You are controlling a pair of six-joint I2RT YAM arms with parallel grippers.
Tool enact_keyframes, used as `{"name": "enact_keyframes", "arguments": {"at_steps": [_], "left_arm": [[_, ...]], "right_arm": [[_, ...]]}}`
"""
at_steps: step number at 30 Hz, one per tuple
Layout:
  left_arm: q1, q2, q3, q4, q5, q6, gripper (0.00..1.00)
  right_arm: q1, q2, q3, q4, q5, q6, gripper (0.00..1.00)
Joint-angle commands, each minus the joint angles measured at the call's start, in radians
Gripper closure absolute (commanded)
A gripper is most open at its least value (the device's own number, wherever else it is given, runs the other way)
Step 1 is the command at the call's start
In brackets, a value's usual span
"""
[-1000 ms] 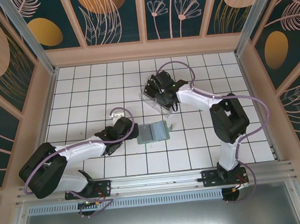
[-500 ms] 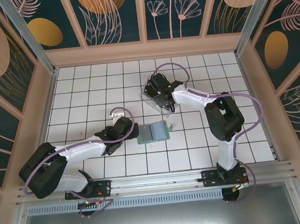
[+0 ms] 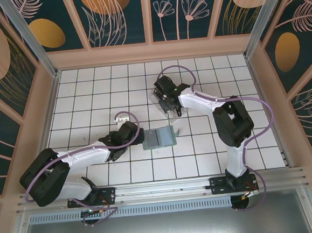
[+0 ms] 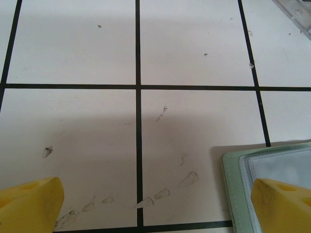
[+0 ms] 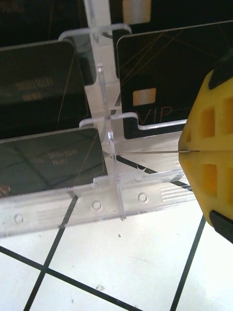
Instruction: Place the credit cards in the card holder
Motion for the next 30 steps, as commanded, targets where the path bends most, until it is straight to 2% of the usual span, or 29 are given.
{"name": "enact_keyframes", "arguments": {"at_steps": [1, 7, 18, 23, 30], "left_arm": [[0.000, 0.012, 0.021, -0.005, -0.003, 0.016, 0.02], [0.000, 0.020, 0.030, -0.008, 0.002, 0.030, 0.01], [0.000, 0.047, 0.056, -0.014, 0.060, 0.089, 0.01], [-0.002, 0.057, 0.065, -0.005, 0.131, 0.104, 0.02], [-0.022, 0.069, 0.071, -0.029, 0.130, 0.091, 0.01]], "right_arm": [[0.004, -0.003, 0.042, -0.034, -0.017, -0.021, 0.98], [0.006, -0.020, 0.080, -0.051, -0.028, -0.030, 1.00], [0.062, -0.165, 0.091, -0.030, -0.066, 0.039, 1.00], [0.078, -0.282, -0.054, 0.097, -0.129, 0.136, 1.00], [0.078, -0.523, -0.449, 0.478, -0.300, 0.374, 1.00]]}}
